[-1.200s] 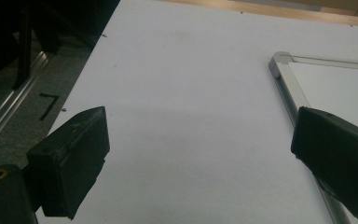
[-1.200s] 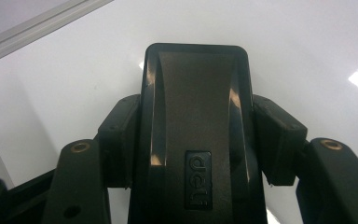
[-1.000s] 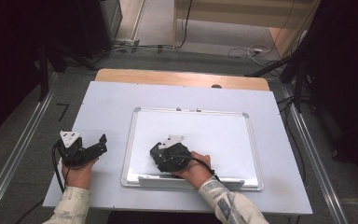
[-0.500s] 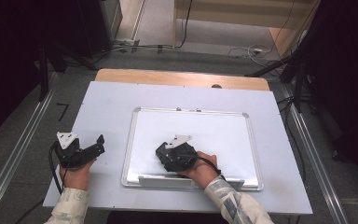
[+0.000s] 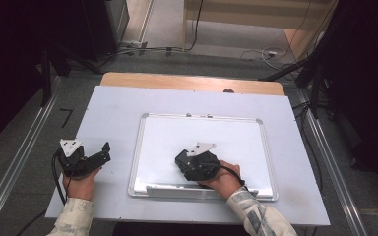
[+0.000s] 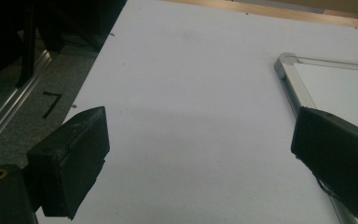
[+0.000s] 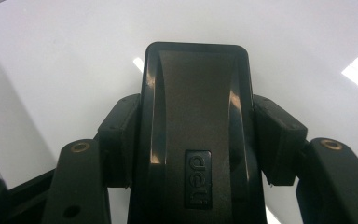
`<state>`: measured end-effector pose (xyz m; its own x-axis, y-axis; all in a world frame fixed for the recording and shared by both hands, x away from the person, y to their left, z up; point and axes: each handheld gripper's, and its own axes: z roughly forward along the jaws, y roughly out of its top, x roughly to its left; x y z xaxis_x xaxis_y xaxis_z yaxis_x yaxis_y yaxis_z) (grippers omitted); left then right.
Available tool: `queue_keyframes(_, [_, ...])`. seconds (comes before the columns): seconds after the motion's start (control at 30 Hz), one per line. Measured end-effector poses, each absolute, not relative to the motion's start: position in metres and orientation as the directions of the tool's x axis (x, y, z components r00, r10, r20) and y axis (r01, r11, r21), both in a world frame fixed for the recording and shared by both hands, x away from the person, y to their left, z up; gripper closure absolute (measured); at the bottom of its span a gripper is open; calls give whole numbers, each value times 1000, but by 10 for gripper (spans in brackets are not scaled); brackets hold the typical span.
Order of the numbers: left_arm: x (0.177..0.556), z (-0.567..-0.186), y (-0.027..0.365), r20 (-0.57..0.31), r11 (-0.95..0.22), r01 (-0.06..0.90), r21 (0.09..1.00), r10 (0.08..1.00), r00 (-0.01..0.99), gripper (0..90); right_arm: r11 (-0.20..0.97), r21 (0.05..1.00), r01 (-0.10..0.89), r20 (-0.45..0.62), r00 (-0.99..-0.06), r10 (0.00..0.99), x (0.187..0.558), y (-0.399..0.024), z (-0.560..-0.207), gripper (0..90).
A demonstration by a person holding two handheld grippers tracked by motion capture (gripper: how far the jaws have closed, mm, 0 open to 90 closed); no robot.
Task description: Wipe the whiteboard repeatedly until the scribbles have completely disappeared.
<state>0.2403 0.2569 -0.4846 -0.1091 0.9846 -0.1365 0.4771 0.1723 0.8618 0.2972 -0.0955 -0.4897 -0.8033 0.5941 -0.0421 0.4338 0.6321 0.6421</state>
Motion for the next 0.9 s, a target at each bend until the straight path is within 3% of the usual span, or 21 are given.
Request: queue_keyframes(0.9, [240, -485, 257, -136, 173, 476, 862, 984, -112, 44, 590, 646, 485, -48, -746, 664, 304, -150, -489, 384])
